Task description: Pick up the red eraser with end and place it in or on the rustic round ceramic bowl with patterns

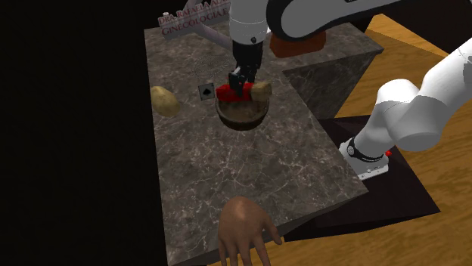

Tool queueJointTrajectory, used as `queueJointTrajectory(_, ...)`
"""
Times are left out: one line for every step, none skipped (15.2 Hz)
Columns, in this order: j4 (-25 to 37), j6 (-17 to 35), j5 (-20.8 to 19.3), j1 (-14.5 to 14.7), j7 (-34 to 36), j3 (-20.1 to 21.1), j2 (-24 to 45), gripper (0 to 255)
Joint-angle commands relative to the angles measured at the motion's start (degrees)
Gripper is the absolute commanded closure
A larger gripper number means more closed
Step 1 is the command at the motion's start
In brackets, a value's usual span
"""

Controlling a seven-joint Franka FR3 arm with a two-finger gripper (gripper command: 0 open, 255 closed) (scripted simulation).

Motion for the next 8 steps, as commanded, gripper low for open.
queueJointTrajectory(-1.4, 1.5, 0.0, -0.1, -0.1, -0.1, 0.1, 255)
queueJointTrajectory(-2.1, 2.3, 0.0, -0.1, -0.1, -0.1, 0.2, 255)
queueJointTrajectory(-2.8, 3.1, 0.0, -0.1, -0.1, -0.1, 0.3, 255)
queueJointTrajectory(-3.4, 3.9, 0.0, -0.1, -0.1, -0.1, 0.4, 255)
queueJointTrajectory(-4.1, 4.6, 0.0, 0.0, -0.1, -0.1, 0.5, 255)
queueJointTrajectory(-4.7, 5.4, 0.0, -0.1, -0.1, -0.1, 0.6, 255)
queueJointTrajectory(-5.4, 6.2, 0.0, -0.1, -0.1, 0.0, 0.7, 255)
queueJointTrajectory(-6.0, 6.9, -0.1, -0.1, -0.1, 0.0, 0.9, 255)
